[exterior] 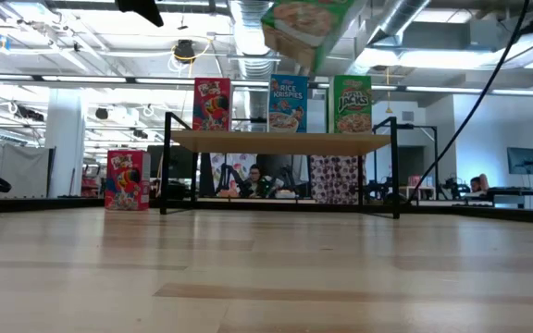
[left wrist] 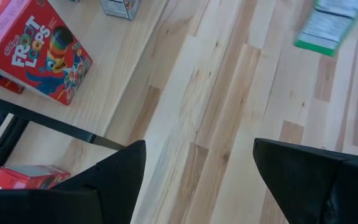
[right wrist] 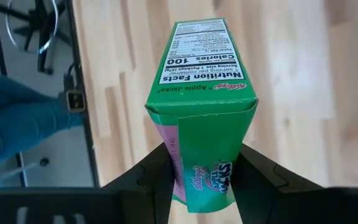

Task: Stack cereal on shelf
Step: Put the green cereal box on the shelf aligned with the other green cereal box

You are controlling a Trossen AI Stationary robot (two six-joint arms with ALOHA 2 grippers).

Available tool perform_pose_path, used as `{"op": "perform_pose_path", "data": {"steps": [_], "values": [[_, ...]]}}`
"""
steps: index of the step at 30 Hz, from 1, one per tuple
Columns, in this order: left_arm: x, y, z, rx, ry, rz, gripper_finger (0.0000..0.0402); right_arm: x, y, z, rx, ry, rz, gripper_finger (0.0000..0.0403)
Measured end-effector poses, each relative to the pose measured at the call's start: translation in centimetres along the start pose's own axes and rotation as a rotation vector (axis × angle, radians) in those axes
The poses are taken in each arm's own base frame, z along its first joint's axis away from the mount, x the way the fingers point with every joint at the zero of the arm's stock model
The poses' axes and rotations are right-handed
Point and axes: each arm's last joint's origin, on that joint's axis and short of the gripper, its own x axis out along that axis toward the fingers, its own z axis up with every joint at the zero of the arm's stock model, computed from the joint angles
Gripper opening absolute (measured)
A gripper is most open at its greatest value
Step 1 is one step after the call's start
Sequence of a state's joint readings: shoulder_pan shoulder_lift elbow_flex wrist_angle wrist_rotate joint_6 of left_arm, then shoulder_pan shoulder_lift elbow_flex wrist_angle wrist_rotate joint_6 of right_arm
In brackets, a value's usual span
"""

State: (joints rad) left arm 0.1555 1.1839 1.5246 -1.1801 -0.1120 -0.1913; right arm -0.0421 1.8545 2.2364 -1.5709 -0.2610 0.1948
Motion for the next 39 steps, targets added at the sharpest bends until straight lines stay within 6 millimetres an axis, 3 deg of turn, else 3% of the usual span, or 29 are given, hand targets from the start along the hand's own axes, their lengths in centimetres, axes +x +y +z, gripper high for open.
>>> {"op": "perform_pose_path", "data": {"steps": [10, 17, 23, 31, 39], "values": [[0.0, 0.1, -0.3, -0.002, 0.027, 0.005, 0.0286, -4.7, -5.5, 0.9, -0.003, -0.171, -0.067, 0.0159], [0.0, 0.1, -0.4, -0.001, 0.038, 0.007, 0.0286, -7.6, -8.3, -0.4, 0.08, -0.245, -0.104, 0.0159], [0.0, 0.1, -0.4, 0.004, 0.037, 0.009, 0.0286, -9.7, -9.1, -1.5, 0.086, -0.3, -0.12, 0.0159], [0.0, 0.1, -0.4, 0.032, 0.036, 0.012, 0.0286, -10.5, -9.3, -2.1, -0.016, -0.314, -0.15, 0.0159], [0.0, 0.1, -0.3, 0.034, 0.035, 0.014, 0.0286, -10.9, -9.9, -2.4, 0.005, -0.316, -0.233, 0.0159]]}}
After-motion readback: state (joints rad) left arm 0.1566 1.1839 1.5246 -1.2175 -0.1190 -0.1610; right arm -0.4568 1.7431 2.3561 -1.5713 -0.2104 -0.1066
